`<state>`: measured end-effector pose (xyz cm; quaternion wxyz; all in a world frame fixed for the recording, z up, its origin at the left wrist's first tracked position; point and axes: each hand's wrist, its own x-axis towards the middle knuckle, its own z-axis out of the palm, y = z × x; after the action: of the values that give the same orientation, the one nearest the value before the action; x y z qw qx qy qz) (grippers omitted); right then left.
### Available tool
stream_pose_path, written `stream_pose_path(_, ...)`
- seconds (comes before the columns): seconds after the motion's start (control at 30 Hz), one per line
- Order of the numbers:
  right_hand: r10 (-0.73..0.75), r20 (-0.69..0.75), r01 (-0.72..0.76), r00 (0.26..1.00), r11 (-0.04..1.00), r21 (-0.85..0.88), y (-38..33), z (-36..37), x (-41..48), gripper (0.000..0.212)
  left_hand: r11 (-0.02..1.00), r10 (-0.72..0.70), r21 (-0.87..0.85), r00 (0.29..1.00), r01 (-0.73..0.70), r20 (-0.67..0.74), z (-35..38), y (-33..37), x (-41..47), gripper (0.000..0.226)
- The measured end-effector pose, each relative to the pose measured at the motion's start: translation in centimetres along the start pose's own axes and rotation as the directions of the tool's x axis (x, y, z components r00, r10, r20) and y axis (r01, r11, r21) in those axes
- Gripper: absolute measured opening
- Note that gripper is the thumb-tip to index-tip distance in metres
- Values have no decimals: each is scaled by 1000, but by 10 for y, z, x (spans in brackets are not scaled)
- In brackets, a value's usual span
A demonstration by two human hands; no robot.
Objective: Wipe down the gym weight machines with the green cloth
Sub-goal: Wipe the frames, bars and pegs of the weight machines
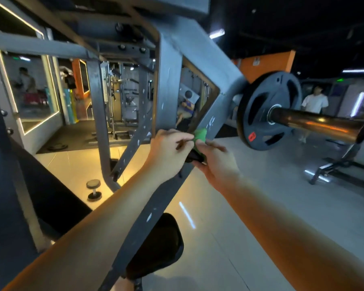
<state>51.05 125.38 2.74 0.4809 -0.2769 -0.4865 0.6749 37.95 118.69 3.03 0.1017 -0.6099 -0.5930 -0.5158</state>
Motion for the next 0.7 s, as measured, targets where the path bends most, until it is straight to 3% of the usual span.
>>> stream_pose_path(0.07, -132, -49, 130, 990, 990, -52, -30, 11, 8, 4, 999, -17, -31, 994, 14, -106, -12, 6, 27, 21)
stream_pose_path(0.13, -330, -93, 302, 939, 925, -231, -59, 21, 21, 9, 999, -44, -32, 965, 37, -259, -25, 12, 56, 26)
stream_pose_path(0.23, -674, -9, 583, 739, 645, -494, -102, 44, 41, 25, 997, -74, -50, 913, 60, -401, -40, 19, 94, 37)
stream_pose_path(0.3, -783, 53, 666, 620, 489, -564, -126, 61, 55, 20, 997, -67, -64, 888, 43, -454, -42, 20, 114, 34)
stream_pose_path(0.4, -910, 58, 732, 410, 291, -617, -146, 90, 79, 16, 994, -83, -102, 859, 36, -506, -43, 15, 127, 24)
stream_pose_path(0.53, -933, 164, 722, 320, 127, -680, -132, 118, 102, 20, 993, -48, -114, 848, -15, -529, -46, 1, 125, 23)
stream_pose_path(0.63, -951, 240, 710, 193, -33, -703, -119, 93, 114, 20, 993, -19, -111, 868, -41, -496, -48, -4, 122, 25)
stream_pose_path(0.7, -950, 239, 650, 200, -54, -758, -110, 59, 123, 21, 992, -28, -122, 879, -34, -476, -49, -4, 121, 25)
